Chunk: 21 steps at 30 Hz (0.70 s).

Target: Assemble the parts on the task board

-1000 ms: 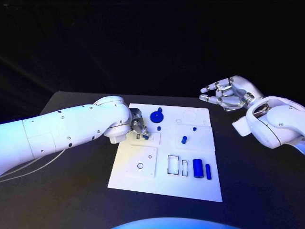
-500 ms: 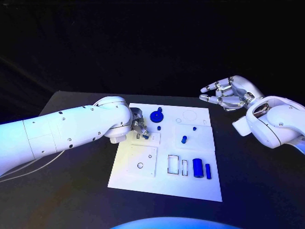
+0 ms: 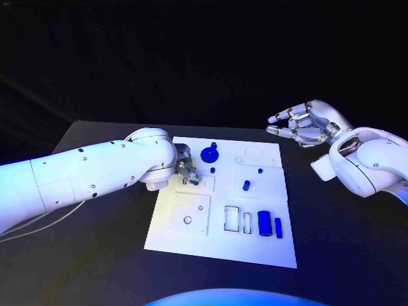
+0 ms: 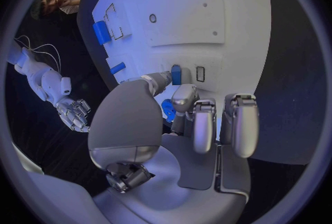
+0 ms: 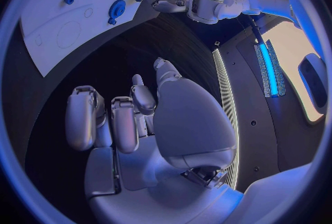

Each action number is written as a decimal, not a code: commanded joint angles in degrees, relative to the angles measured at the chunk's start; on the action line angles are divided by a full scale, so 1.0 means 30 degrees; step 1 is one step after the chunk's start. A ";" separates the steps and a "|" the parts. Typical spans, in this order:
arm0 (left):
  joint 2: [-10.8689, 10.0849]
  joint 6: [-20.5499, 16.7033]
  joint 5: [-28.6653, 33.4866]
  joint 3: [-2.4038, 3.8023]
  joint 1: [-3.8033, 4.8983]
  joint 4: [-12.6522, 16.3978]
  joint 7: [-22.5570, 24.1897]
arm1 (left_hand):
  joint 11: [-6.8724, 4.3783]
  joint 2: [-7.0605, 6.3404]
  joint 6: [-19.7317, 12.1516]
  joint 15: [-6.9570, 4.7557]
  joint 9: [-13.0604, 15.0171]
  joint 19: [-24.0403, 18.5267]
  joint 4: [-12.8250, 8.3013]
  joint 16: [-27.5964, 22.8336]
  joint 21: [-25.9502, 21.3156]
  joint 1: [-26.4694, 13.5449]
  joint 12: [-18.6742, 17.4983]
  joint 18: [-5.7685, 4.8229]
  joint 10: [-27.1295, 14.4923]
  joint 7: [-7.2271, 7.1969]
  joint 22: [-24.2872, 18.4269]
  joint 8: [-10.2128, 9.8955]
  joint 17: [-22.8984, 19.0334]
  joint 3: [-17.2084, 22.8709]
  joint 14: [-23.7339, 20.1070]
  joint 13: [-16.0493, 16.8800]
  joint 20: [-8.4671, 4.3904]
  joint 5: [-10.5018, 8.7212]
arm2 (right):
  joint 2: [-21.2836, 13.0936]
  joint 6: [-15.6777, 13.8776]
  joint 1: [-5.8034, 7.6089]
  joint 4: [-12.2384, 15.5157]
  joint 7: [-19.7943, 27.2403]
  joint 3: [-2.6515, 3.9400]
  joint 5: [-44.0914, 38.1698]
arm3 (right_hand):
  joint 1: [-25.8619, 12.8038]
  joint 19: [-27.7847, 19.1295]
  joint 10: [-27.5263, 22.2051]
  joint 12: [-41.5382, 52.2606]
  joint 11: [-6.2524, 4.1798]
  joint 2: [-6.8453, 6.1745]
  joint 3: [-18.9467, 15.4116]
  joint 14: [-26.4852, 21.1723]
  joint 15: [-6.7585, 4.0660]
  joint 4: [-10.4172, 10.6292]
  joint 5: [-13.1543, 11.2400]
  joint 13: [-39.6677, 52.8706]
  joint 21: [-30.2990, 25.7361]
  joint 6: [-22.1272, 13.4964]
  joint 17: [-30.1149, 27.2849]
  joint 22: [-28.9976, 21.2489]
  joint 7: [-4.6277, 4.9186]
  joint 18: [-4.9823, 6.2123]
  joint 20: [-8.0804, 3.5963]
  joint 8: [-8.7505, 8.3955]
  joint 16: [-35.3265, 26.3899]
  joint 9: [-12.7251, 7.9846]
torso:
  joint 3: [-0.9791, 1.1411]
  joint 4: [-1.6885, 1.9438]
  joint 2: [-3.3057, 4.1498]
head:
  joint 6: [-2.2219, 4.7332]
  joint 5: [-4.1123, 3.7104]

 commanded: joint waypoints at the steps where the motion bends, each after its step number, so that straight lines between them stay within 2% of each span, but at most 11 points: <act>1: 0.0035 0.0536 -0.0078 -0.0010 -0.0024 0.0069 -0.0494 | -0.0040 0.0119 0.0038 -0.0104 0.0498 0.1430 -0.3060 0.0047 0.0119 -0.0143 -0.0063 -0.0235 0.0043 -0.0217 0.4173 0.0133 0.5033 0.3189 0.2009 -0.0022 -0.0117 0.0114 | -0.0003 0.0338 -0.0014 0.0024 0.0118 0.0001 -0.0214 | -0.0008 -0.0111 -0.0048 0.0001 -0.0034 0.0185 -0.0098 0.1167 -0.0091 0.0068 0.0074 0.0005 -0.0044 -0.0023 0.2002 0.1997 -0.0053 0.0204 -0.0064 0.0131 -0.0051 0.0016 | 0.0002 0.0004 0.0004 | 0.0014 -0.0001; 10: 0.0113 0.0435 -0.0074 -0.0009 -0.0025 0.0039 -0.0489 | -0.0054 -0.0034 0.0006 -0.0114 0.0611 0.1432 -0.2967 0.0047 0.0121 -0.0494 -0.0072 -0.0236 0.0079 -0.0265 0.4180 0.0299 0.5033 0.3156 0.2009 -0.0058 -0.0120 0.0079 | 0.0002 0.0343 -0.0017 0.0034 0.0128 0.0001 -0.0216 | -0.0034 -0.0143 -0.0069 -0.0027 -0.0036 0.0193 -0.0114 0.1161 -0.0092 0.0093 0.0103 -0.0034 -0.0113 -0.0021 0.1974 0.1958 -0.0054 0.0218 -0.0067 0.0145 -0.0076 0.0016 | 0.0005 0.0003 0.0011 | -0.0006 0.0000; 21: 0.0254 0.0368 -0.0041 -0.0010 -0.0025 -0.0124 -0.0607 | -0.0252 -0.0462 0.0102 -0.0272 0.0722 0.1465 -0.1979 0.0047 0.0138 -0.1790 0.0040 -0.0247 0.0185 -0.0542 0.4233 0.0647 0.5033 0.2183 0.2009 -0.0041 -0.0169 -0.0164 | -0.0028 0.0347 -0.0017 0.0046 0.0124 0.0001 -0.0216 | -0.0035 -0.0144 -0.0071 -0.0029 -0.0036 0.0193 -0.0115 0.1161 -0.0092 0.0095 0.0104 -0.0036 -0.0115 -0.0022 0.1972 0.1957 -0.0054 0.0219 -0.0067 0.0145 -0.0077 0.0016 | 0.0013 -0.0009 0.0011 | -0.0056 -0.0033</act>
